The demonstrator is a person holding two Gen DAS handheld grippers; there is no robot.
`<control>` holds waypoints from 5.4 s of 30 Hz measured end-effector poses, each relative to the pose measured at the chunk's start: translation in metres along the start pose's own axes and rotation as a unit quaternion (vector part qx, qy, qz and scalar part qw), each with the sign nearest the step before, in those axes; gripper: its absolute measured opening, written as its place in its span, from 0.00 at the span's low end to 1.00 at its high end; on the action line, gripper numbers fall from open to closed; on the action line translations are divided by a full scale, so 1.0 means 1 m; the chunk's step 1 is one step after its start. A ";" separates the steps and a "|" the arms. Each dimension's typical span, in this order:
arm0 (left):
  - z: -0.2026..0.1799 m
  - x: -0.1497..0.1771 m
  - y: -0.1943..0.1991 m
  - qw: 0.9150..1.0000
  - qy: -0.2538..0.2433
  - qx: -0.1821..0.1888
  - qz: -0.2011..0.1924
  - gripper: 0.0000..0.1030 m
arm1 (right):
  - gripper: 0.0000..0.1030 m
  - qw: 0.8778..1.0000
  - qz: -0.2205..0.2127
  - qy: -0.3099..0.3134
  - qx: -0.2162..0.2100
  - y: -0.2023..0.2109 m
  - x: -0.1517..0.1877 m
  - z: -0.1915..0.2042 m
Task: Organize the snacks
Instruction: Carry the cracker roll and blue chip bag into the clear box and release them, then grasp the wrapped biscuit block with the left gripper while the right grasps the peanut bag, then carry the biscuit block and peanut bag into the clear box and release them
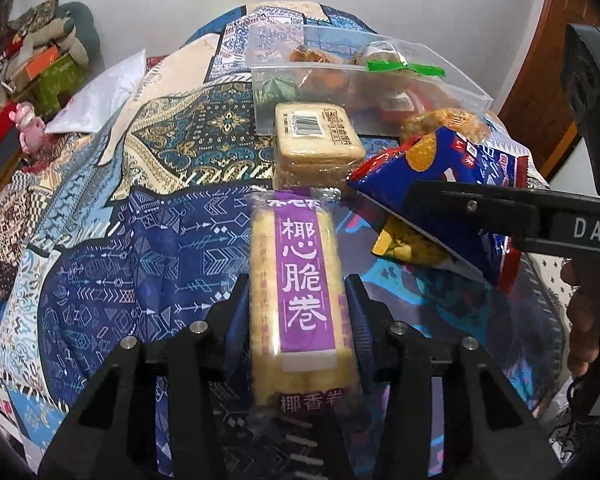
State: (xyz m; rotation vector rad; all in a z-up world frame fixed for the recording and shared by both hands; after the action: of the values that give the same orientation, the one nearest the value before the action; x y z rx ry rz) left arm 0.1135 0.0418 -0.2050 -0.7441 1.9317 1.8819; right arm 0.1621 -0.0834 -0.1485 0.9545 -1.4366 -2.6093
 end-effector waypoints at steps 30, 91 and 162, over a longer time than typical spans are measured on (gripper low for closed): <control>0.005 -0.102 0.067 0.994 0.013 0.035 -0.106 0.44 | 0.48 0.990 -0.133 0.031 0.029 0.099 -0.042 -0.016; 0.004 -0.115 -0.009 0.999 -0.014 0.009 -0.045 0.78 | 0.73 0.991 -0.095 0.055 0.080 0.067 -0.055 -0.035; -0.023 -0.194 0.008 0.992 -0.013 0.022 -0.124 0.53 | 0.50 0.981 -0.179 0.055 0.050 0.080 -0.114 -0.029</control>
State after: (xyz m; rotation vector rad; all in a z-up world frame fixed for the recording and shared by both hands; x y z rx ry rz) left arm 0.2676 0.0445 -0.0843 -0.8962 1.7664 1.6872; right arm 0.2483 -0.1184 -0.0415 1.4718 -1.5024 -2.6809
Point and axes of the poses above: each gripper's, at about its wrist camera, not at the fingertips, and y roughly against the way its jaws point, z to its left, x to its underside, the point moved 1 cm from there along -y, roughly the way its jaws point, and after that the axes turned 2 degrees about -x, right-handed, at the moved point
